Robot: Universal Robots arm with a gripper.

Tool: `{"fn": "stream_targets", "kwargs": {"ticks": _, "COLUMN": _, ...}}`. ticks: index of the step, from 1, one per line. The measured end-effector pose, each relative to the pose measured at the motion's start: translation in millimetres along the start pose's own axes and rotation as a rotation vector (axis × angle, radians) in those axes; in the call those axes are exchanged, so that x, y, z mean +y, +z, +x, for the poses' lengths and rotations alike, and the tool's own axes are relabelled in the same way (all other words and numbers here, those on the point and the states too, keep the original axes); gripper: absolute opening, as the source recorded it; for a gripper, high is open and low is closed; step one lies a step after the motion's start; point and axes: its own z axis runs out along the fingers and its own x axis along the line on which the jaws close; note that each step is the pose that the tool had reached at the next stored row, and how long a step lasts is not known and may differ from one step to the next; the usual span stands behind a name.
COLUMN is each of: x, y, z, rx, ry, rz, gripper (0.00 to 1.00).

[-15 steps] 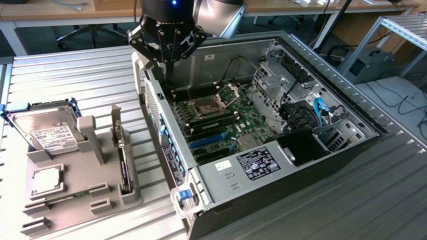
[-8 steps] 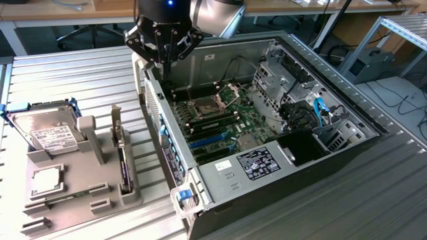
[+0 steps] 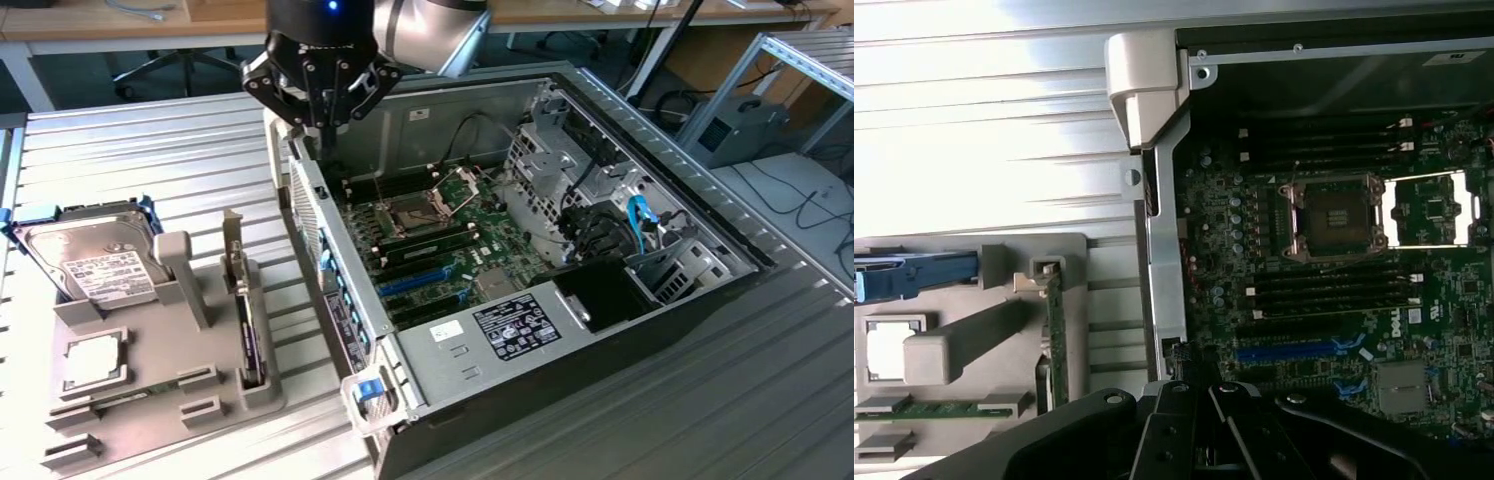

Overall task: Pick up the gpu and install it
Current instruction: 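Reach for the gpu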

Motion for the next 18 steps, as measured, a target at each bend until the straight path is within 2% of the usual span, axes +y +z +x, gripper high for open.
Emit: {"fn": "stream_targets", "kwargs": {"ticks": 18, "x": -0.8, "y": -0.2, "z": 8.5, "rx": -0.0001, "ry": 0.0, "rz": 0.0002, "gripper": 0.12}}
